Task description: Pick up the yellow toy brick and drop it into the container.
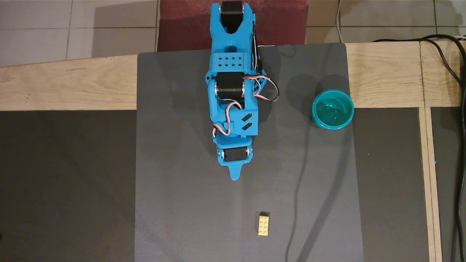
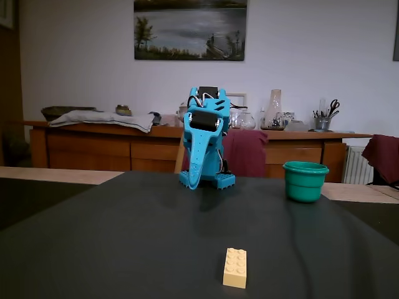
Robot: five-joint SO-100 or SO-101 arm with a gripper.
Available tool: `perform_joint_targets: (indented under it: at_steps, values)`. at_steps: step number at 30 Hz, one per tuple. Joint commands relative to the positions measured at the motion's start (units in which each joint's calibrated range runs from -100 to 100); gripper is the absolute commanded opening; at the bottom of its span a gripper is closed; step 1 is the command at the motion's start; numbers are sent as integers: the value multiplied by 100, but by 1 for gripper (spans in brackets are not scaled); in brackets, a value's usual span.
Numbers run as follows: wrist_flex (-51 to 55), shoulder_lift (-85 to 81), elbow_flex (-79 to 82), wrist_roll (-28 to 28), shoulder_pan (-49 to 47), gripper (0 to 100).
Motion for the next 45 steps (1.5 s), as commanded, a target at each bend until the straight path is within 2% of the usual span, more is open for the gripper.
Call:
perform_joint_targets:
  at_steps: [1, 16, 22, 28, 33, 39, 42, 45]
  values:
    - [-66, -35, -26, -20, 30, 0]
    - [-66, -35, -26, -20, 30, 0]
    - [-901, -35, 1, -15, 108, 0]
    - [-936, -35, 1, -5, 77, 0]
    - [-856, -26, 154, 11, 30, 1]
    - [-830, 50, -477, 22, 108, 0]
    - [-101, 50, -1199, 440, 15, 0]
    - [103, 58, -1461, 534, -271, 0]
